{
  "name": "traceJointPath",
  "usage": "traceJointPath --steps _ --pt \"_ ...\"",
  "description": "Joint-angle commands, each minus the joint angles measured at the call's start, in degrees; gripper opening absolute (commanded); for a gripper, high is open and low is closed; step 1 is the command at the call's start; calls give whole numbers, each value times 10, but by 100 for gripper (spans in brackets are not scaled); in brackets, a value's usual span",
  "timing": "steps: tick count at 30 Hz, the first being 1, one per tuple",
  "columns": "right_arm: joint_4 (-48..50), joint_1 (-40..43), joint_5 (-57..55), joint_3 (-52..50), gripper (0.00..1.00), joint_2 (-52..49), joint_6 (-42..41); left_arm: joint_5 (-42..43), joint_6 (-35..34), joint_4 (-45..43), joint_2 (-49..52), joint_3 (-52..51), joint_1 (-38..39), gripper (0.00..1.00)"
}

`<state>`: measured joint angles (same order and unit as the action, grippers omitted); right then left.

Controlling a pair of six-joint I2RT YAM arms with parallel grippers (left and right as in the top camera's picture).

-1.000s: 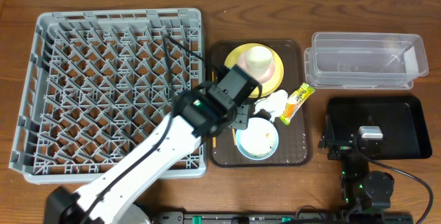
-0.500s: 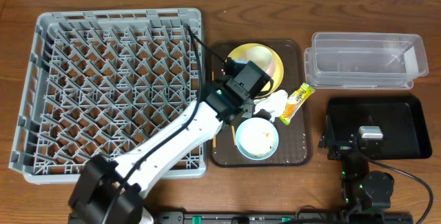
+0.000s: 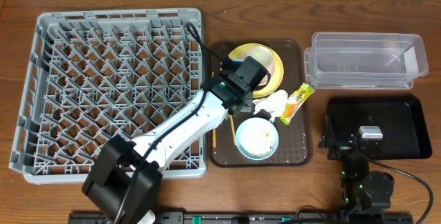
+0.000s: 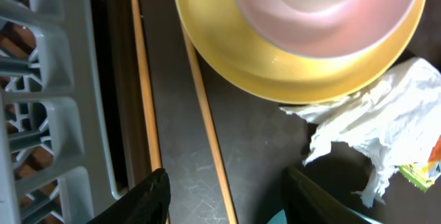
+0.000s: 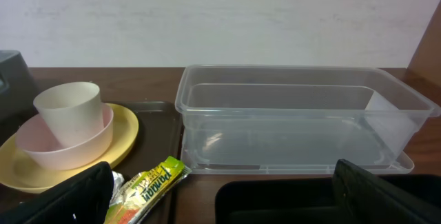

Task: Sort waste into correct bins and load items into the dishwasher rack

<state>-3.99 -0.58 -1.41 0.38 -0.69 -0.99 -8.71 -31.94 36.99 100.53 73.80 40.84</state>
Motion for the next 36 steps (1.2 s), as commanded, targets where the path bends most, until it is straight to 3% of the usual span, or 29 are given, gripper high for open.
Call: traceJointPath --steps 1,36 --pt "-2 4 0 -1 99 4 4 12 -14 -3 5 -3 -9 54" --pt "-2 10 0 -1 99 4 4 12 -14 -2 23 -16 -10 54"
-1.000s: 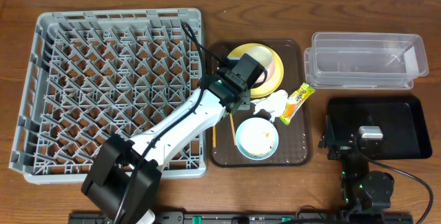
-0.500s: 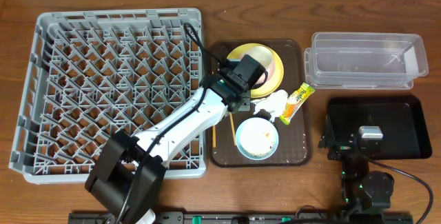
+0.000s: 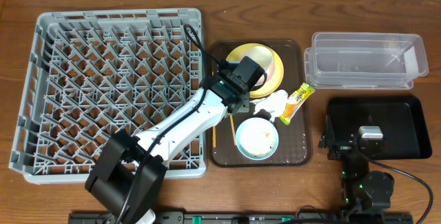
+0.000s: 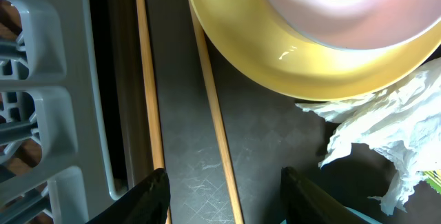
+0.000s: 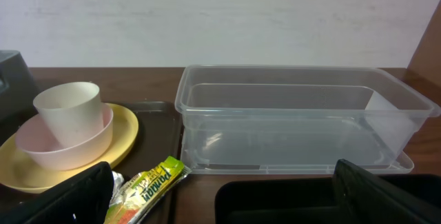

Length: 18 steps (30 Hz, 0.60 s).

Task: Sort waste into correct bins and load items into the dishwasher rack

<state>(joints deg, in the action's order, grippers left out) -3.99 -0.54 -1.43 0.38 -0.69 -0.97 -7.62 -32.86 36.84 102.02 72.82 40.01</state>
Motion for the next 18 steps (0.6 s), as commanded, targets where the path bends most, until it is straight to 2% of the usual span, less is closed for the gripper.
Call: traceJointPath --steps 1,8,11,15,18 --pt "-2 10 1 -1 99 4 4 2 -5 -1 8 -6 -1 54" --pt "-2 10 1 -1 99 4 4 2 -5 -1 8 -6 3 54" --pt "-2 10 1 -1 99 4 4 1 -5 -1 8 -6 4 73" --pt "-2 10 1 -1 99 4 4 2 -5 -1 8 -6 5 74" --pt "-2 11 0 -1 99 4 4 1 -5 -1 8 -6 5 89"
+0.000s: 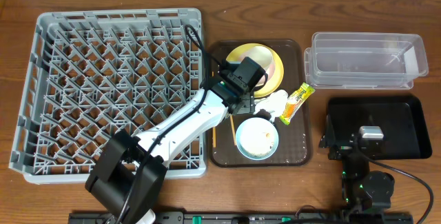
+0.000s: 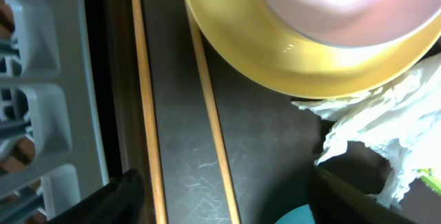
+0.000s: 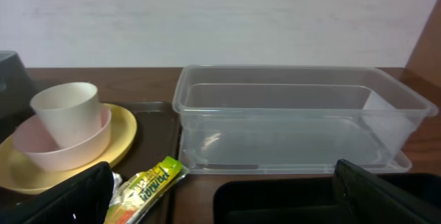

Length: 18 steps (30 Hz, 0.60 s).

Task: Sort waste into correct bins and load items into the dishwasher rack

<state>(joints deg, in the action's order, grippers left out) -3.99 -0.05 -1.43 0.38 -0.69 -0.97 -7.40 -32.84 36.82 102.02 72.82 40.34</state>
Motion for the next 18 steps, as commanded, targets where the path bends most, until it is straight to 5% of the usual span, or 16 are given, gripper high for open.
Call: traceJointPath --steps 1,3,4,5,7,18 --pt "-2 8 1 -1 99 4 4 -1 -5 -1 8 -6 1 92" --pt "-2 10 0 -1 99 4 4 -1 -5 -1 8 -6 1 93" --pt "-2 10 0 -1 99 4 4 -1 -5 -1 8 -6 1 77" --pt "-2 10 0 -1 99 4 4 -1 -5 -1 8 -6 1 51" --pt "-2 9 0 -1 99 4 4 -1 -5 -1 8 -6 1 35" --pt "-2 9 0 -1 99 4 4 -1 -56 -49 9 -41 1 33"
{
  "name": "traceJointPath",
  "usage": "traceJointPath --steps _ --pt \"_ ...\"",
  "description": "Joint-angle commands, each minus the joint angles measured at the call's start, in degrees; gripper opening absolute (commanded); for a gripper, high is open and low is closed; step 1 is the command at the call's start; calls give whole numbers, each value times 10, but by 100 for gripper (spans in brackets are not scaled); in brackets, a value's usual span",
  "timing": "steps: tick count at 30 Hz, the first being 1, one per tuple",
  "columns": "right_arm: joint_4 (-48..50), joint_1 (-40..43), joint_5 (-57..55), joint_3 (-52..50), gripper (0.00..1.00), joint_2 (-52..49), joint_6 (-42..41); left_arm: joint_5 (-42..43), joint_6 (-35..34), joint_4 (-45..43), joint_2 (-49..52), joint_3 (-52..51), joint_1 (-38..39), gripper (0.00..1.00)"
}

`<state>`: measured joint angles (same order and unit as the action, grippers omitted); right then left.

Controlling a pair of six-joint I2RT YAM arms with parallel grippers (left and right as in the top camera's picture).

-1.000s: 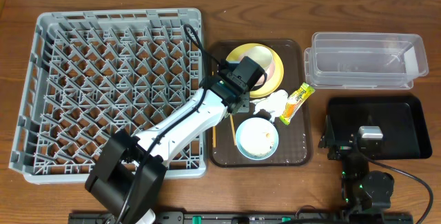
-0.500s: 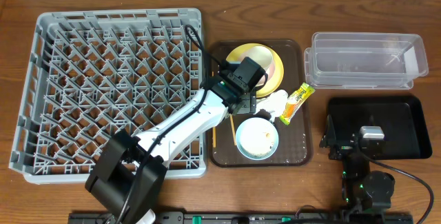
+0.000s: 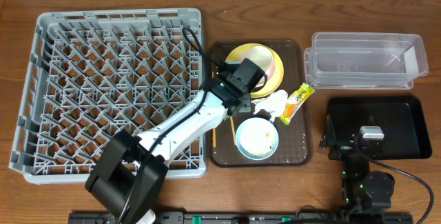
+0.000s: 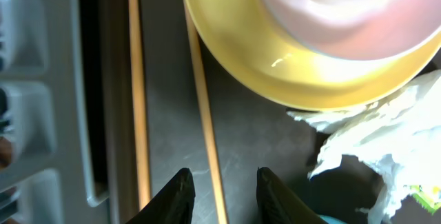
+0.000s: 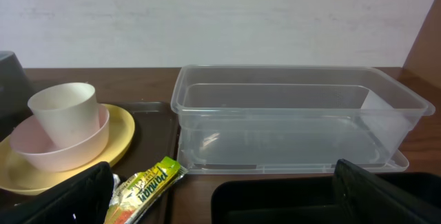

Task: Sort waste into correct bins and load items into the dishwasher rack

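Note:
Two wooden chopsticks lie on the brown tray (image 3: 300, 151). One chopstick (image 4: 200, 93) runs between the fingers of my left gripper (image 4: 224, 196), which is open with a narrow gap and low over the tray. The other chopstick (image 4: 136, 93) lies along the tray's left edge, beside the grey dishwasher rack (image 3: 110, 79). A yellow plate (image 4: 275, 79) carries a pink bowl (image 4: 344, 24) with a white cup (image 5: 65, 110) in it. Crumpled tissue (image 4: 372, 134), a green snack wrapper (image 5: 145, 186) and a blue bowl (image 3: 257, 138) are also on the tray. My right gripper (image 5: 227, 200) rests open.
A clear plastic bin (image 3: 365, 60) stands at the back right. A black bin (image 3: 386, 127) sits in front of it, under my right arm. The rack fills the table's left half, tight against the tray.
The left gripper's fingers have drawn much closer together around the right-hand chopstick. The right arm and everything on the tray are where they were.
My left gripper was open above the two chopsticks beside the yellow plate. It stayed over them, then stood wider open and lower, and now its fingers flank the right-hand chopstick narrowly. The right gripper has stayed open by the black bin throughout.

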<state>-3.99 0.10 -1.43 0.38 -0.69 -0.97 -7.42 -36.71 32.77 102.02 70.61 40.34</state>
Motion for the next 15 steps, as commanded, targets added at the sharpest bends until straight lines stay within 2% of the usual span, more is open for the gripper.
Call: traceJointPath --steps 1,15 --pt "-2 8 0 -1 99 4 4 -1 -18 -17 9 -25 1 33" --pt "-2 8 0 -1 99 4 4 -12 -18 -120 15 -91 1 33"
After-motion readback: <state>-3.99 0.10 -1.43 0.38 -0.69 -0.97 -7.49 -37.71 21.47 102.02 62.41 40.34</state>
